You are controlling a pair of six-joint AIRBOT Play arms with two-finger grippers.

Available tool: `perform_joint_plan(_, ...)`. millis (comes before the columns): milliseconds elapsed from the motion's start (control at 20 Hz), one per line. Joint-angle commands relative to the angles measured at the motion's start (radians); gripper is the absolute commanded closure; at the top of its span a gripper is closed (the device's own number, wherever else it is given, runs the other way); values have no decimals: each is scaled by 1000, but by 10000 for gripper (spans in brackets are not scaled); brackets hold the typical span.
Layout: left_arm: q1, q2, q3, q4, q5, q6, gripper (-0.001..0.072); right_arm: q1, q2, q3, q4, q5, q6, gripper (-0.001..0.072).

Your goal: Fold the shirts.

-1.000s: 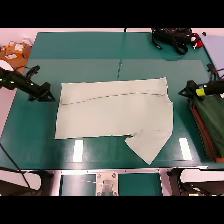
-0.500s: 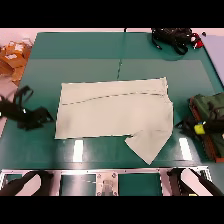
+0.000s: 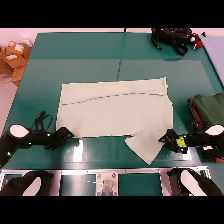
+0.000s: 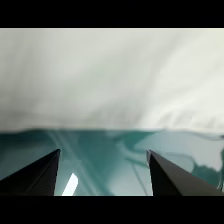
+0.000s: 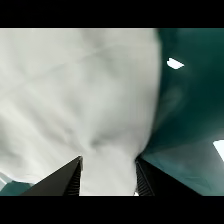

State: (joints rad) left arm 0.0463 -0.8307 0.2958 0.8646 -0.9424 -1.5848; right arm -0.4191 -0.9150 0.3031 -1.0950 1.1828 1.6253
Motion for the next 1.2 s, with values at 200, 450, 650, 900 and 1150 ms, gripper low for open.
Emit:
perform_joint_plan(200,-135,-81,-29,-72,364,-64,232,75,-60,-11,25,-90,-19,281)
perform_joint_plan(450,-135,-85,70,18,272,-35,688,73,-60,34,26,-20,-86,698)
perform_joint_plan(650,-135,-85,212,327,-4,-136,688,73,-58,128,-55,75,-51,699)
perform_joint_plan(900,-135,-85,299,391,-274,-65,688,73,-48,209,-179,242,18,700)
perform_joint_plan(1150,-135,-90,375,392,-266,-3,688,74,-12,382,-142,264,27,700)
